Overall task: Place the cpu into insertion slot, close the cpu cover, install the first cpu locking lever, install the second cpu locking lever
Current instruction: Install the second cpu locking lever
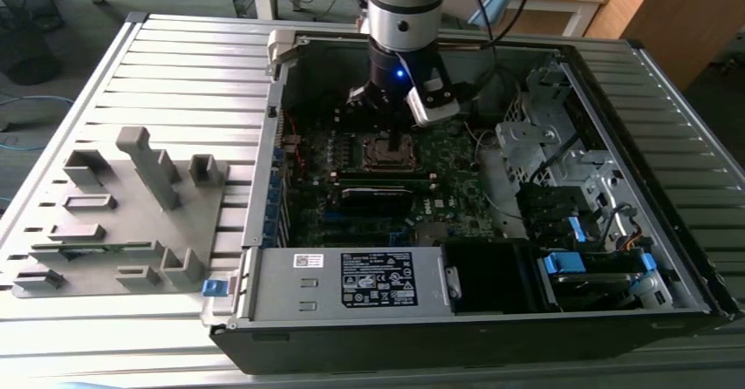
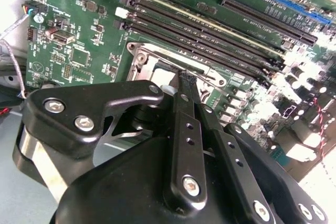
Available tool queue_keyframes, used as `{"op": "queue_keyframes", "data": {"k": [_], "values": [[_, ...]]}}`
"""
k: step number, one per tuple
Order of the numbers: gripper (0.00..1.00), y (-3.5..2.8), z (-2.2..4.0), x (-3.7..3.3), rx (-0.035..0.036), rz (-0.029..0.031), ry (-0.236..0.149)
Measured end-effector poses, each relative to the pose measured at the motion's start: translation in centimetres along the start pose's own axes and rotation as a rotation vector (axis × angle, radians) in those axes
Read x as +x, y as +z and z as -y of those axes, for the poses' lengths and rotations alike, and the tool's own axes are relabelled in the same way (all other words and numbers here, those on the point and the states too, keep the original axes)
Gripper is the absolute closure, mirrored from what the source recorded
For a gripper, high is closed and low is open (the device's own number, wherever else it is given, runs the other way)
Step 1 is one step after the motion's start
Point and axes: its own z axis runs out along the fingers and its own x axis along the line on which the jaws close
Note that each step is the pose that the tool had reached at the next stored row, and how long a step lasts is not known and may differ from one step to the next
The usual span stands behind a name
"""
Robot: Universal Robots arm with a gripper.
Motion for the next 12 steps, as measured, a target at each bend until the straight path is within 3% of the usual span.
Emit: {"op": "queue_keyframes", "data": {"k": [12], "values": [[0.90, 0.36, 0.63, 0.68, -0.0028, 0.0002, -0.034]]}}
